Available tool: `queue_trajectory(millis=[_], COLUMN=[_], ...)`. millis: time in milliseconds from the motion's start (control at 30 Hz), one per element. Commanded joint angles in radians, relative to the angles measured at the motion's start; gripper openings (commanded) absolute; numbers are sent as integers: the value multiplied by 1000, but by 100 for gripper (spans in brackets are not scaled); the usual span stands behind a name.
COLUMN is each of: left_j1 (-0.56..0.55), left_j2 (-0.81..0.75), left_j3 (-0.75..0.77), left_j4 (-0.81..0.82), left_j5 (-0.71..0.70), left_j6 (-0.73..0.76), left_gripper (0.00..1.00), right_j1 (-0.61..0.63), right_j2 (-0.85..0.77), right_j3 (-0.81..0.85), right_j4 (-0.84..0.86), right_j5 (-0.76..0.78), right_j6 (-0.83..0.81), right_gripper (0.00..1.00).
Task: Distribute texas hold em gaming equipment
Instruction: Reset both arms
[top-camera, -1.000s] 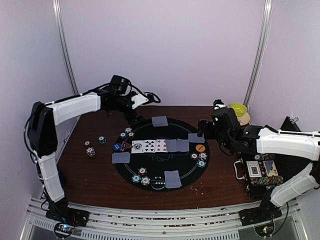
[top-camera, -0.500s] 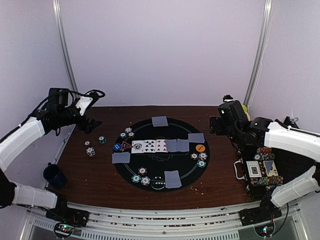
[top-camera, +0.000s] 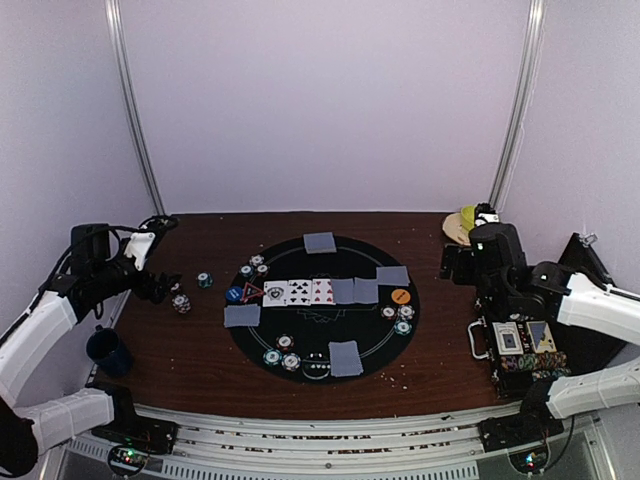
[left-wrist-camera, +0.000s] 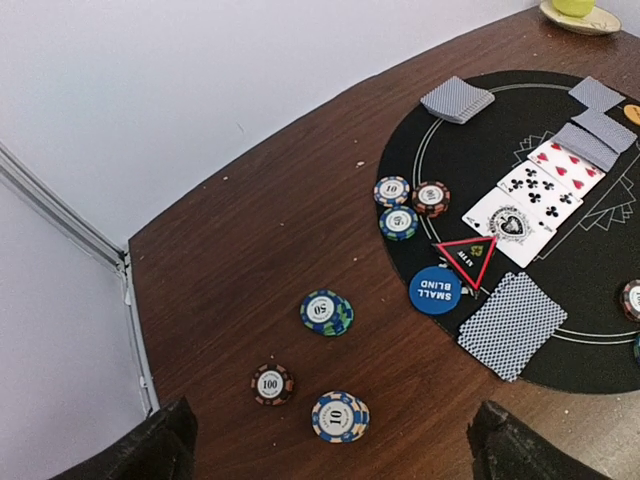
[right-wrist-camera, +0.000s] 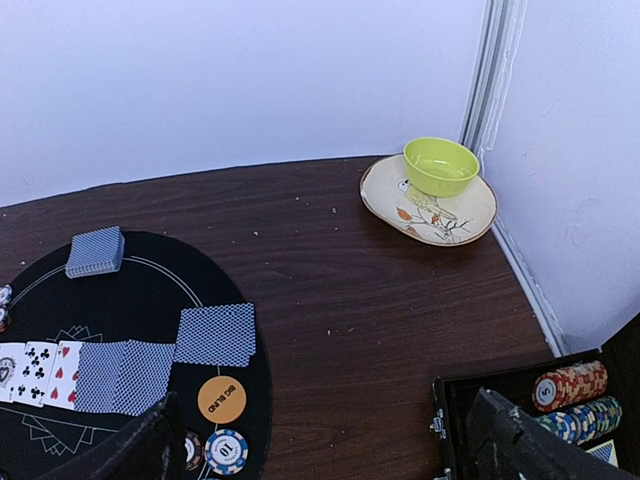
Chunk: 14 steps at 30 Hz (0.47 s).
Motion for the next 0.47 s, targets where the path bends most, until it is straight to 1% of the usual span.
queue_trajectory(millis=[0,167,433], left_j1=[7,6,6], left_j2=[-41,-51,-83], left_j3=[-19,-35,-52], left_j4=[94,81,95], left_j5=[-35,7,7], left_j6=[-45,-36,-32], left_gripper=[98,98,98], right_j1=[6,6,6], right_j2=[-47,-84,-110], right_j3=[-43,-73,-81], right_j4=[56,89,92], right_j5=[32,27,34], right_j6=[13,6,11], right_gripper=[100,100,100])
